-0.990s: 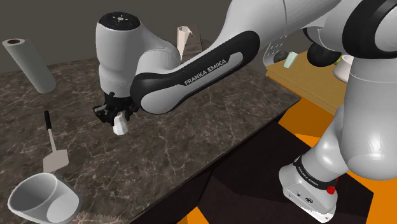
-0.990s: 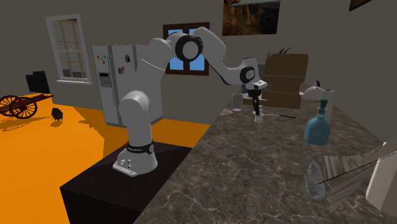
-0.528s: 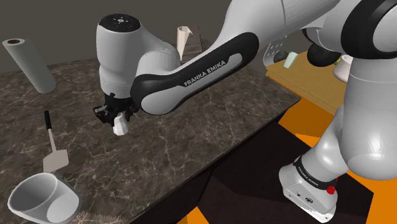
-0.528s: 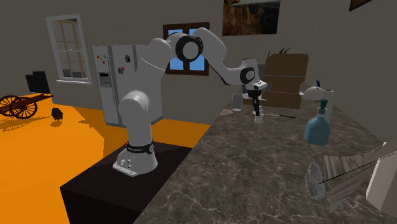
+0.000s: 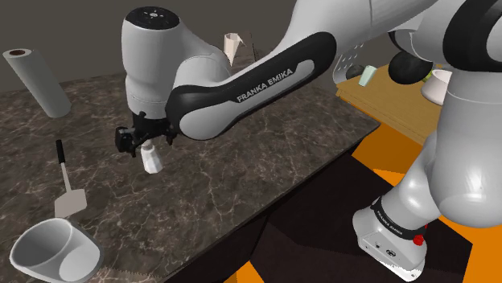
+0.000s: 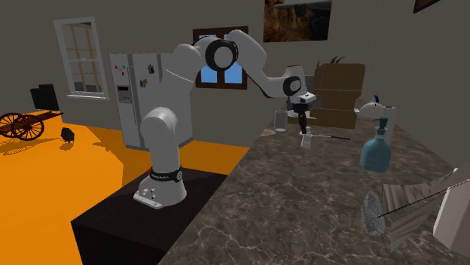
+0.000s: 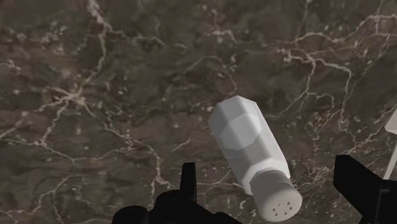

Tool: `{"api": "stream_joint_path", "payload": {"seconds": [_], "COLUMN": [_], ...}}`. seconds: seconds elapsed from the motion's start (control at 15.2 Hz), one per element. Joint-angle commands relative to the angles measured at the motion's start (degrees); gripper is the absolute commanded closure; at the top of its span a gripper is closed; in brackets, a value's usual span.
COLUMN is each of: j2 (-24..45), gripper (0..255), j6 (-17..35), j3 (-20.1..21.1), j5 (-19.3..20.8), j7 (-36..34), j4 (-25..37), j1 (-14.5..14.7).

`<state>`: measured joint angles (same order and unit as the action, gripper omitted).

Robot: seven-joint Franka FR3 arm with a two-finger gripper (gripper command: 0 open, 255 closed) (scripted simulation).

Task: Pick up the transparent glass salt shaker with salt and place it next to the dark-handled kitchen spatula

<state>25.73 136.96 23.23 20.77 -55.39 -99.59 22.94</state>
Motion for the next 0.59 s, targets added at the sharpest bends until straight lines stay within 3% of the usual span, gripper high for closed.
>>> {"api": "stream_joint_path", "payload": {"seconds": [0.0, 0.53], "j2": [-2.4, -3.5], "gripper": [0, 0], "j6": [-2.1, -3.0], "j3": [0.8, 1.2], "j5": [-1.3, -2.0], "j7": [0.8, 1.1], "j4": [-0.1, -0.2], "j1": [-0.5, -0.8]}}
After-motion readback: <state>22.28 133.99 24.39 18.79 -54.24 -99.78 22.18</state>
